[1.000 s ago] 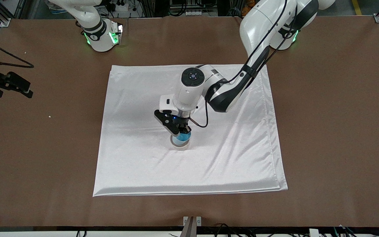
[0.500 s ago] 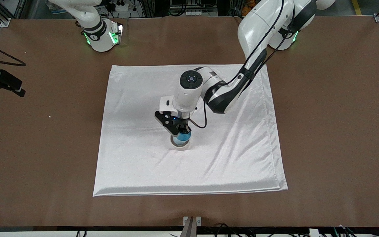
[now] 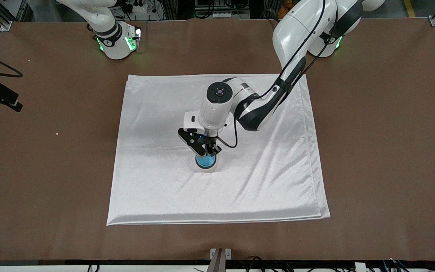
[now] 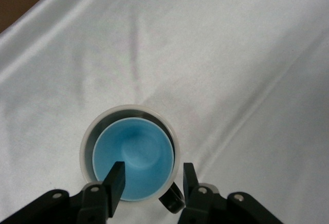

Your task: Place blue cup into white mug on cloth

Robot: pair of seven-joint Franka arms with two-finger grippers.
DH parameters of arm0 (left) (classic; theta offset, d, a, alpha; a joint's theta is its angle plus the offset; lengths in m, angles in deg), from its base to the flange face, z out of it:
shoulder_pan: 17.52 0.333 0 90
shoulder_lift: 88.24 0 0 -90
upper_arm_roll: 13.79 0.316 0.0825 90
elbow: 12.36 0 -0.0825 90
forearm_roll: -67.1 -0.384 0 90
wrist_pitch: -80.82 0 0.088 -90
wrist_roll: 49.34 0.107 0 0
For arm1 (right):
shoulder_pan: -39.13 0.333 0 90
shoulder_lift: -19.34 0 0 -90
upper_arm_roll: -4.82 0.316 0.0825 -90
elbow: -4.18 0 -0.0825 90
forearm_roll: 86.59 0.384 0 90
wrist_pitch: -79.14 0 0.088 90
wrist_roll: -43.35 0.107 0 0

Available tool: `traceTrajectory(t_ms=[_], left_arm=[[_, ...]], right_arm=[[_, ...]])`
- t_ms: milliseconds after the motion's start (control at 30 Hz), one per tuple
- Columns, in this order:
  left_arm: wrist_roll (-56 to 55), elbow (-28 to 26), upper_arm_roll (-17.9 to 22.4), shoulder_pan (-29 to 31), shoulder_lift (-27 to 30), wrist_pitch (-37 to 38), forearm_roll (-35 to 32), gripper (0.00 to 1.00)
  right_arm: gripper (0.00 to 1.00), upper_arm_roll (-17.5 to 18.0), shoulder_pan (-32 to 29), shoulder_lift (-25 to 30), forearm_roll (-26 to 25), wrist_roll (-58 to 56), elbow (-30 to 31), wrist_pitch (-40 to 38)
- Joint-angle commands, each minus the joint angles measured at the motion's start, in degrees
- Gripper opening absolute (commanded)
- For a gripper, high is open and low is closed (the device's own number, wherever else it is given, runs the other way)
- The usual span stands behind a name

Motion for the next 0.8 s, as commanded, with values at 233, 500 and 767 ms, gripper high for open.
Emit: traceTrajectory(t_ms=[233,500,767], left_arm=[[-0.5,0.9,0.3,0.4,1.9,-0.3,-0.8,1.0],[-1.5,0.8,0.3,1.4,7.5,6.2,0.3,1.0],[-11.1,-1.4,0.0,4.8,17.2,17.2,1.2,1.0]], right_arm=[[1.0,0.5,-0.7,-0.6,0.8,-0.6,-1.3,-0.8],[1.0,0.5,-1.2,-0.5,0.8,-1.8,-1.2,-1.0],[1.0,0.5,-1.2,-0.5,1.0,-2.1,-1.3,-1.0]])
